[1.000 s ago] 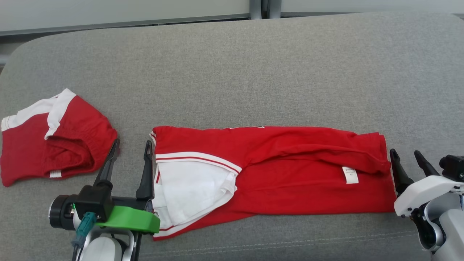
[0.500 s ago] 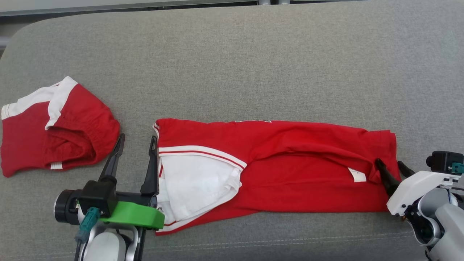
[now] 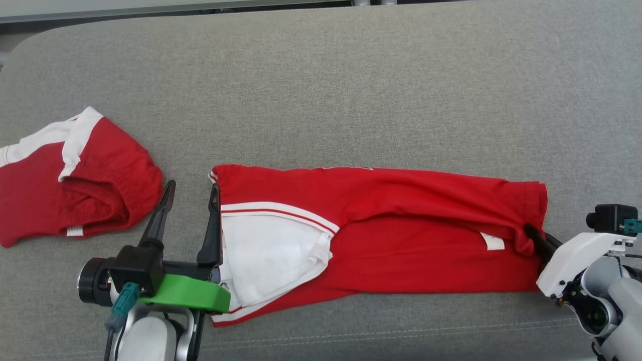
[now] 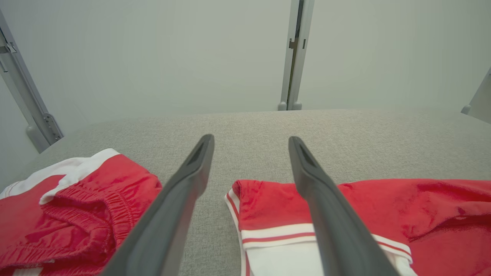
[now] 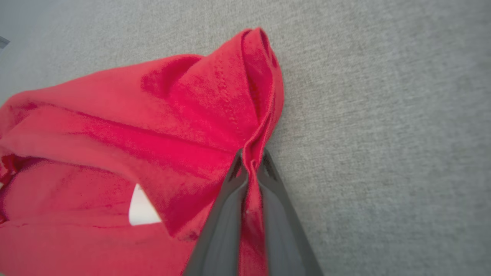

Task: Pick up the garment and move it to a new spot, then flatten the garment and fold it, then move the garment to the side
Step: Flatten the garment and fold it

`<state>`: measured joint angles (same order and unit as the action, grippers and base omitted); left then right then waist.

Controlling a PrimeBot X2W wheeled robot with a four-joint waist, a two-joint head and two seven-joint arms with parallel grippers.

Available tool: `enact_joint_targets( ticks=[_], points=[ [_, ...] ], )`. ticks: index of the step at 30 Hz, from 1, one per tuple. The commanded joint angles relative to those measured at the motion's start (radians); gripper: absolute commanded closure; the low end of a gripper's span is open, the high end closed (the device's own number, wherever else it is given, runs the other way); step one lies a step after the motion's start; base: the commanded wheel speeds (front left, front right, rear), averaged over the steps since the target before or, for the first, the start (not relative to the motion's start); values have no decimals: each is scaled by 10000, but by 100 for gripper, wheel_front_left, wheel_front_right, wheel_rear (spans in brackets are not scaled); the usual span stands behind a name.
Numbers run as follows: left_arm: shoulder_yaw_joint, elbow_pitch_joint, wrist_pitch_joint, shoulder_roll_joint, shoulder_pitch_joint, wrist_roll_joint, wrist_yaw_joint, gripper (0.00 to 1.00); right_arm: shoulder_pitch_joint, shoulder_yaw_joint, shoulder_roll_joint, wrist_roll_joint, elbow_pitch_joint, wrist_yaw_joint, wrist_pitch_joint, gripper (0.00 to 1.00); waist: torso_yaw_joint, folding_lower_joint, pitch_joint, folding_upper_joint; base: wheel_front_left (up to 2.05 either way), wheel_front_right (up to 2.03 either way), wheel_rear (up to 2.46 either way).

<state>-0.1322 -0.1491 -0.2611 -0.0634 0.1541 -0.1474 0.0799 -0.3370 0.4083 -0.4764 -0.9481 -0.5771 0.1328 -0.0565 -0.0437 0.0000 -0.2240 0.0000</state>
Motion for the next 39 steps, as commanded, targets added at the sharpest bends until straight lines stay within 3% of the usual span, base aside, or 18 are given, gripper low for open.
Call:
enact_joint_targets(
  ticks=[1,16,23,30,39],
  points=[
    [50,-17,-27,22,51,29,51,0,-68,-162,-206,-111,-264,-40,131,100,1,0,27,0,0,0,0],
    [-15,-24,-27,85,76,70,174,0,-1128,-1349,-1545,-26,-2044,-31,906,100,-61,0,55,0,0,0,0],
    [31,-85,-28,103,20,81,124,0,-1572,-1440,-1502,182,-2674,-29,1256,100,-62,0,104,0,0,0,0],
    [220,-28,-28,111,-110,127,37,0,-1327,-1310,-1017,210,-1791,-28,1766,100,-67,0,208,0,0,0,0],
    [392,22,-28,115,-246,196,37,0,-390,-1212,95,300,1439,-22,1554,100,44,0,321,0,0,0,0]
  ],
)
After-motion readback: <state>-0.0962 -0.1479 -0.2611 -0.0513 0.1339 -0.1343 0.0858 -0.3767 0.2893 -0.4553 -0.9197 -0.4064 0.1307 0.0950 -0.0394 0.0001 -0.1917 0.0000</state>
